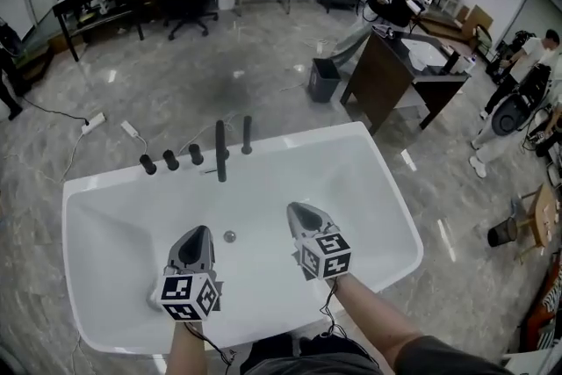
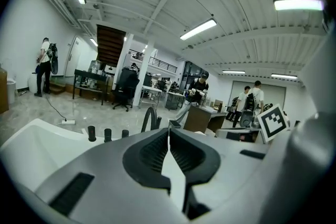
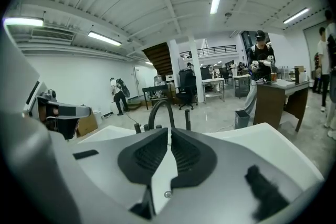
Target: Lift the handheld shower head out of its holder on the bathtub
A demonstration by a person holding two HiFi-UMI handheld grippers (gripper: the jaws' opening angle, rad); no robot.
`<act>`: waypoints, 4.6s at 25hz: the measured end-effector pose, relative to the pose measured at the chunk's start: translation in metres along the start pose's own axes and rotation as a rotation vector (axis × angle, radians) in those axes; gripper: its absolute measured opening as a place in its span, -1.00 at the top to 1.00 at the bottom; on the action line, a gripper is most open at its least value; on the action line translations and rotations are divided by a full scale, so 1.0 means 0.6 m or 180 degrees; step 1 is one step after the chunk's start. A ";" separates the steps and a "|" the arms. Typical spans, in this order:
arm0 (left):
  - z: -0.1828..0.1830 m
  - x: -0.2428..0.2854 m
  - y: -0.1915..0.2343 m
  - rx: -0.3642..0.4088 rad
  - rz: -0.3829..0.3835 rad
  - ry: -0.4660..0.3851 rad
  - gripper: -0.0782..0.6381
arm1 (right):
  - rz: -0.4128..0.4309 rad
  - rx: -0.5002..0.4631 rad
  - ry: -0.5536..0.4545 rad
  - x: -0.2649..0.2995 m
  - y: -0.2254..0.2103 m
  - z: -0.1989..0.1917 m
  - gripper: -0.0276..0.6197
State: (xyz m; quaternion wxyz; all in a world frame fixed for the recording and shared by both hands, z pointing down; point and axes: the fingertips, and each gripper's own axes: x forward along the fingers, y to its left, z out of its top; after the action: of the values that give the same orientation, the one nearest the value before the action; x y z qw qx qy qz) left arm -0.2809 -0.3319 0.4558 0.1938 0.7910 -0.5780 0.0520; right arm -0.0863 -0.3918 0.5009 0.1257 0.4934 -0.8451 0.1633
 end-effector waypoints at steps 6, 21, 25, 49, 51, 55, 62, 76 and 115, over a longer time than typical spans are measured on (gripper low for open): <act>-0.025 0.049 0.041 -0.0146 0.0015 0.0076 0.72 | -0.0171 0.0076 -0.0041 0.063 -0.019 -0.002 0.82; -0.026 0.162 0.054 -0.0122 0.0211 0.0072 0.72 | -0.0041 0.0063 0.0091 0.221 -0.106 -0.018 0.82; -0.038 0.207 0.053 -0.0016 0.0284 0.0096 0.72 | 0.0071 -0.0014 0.0076 0.272 -0.123 -0.026 0.82; -0.093 0.336 0.125 -0.0003 0.0562 0.0052 0.72 | 0.0077 -0.0486 0.0061 0.516 -0.183 -0.097 0.18; -0.094 0.340 0.130 -0.0009 0.0553 0.0049 0.72 | 0.0083 -0.0449 0.0124 0.538 -0.186 -0.106 0.18; -0.105 0.342 0.145 -0.0052 0.0571 0.0064 0.72 | 0.0040 -0.0414 0.0229 0.571 -0.188 -0.123 0.18; -0.120 0.354 0.169 -0.0078 0.0596 0.0004 0.72 | -0.0022 -0.0231 0.0174 0.624 -0.209 -0.131 0.19; -0.135 0.373 0.178 0.0000 0.0550 -0.0051 0.72 | 0.0073 -0.0526 0.0079 0.691 -0.201 -0.116 0.19; -0.056 0.293 0.091 0.0126 0.0497 -0.0179 0.72 | 0.0202 -0.0454 -0.0316 0.526 -0.177 0.046 0.49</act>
State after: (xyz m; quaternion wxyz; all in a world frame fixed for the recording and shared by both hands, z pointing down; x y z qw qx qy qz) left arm -0.2696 -0.4911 0.5539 0.1572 0.7483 -0.6420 0.0560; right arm -0.1468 -0.7018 0.6097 0.1133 0.4636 -0.8750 0.0820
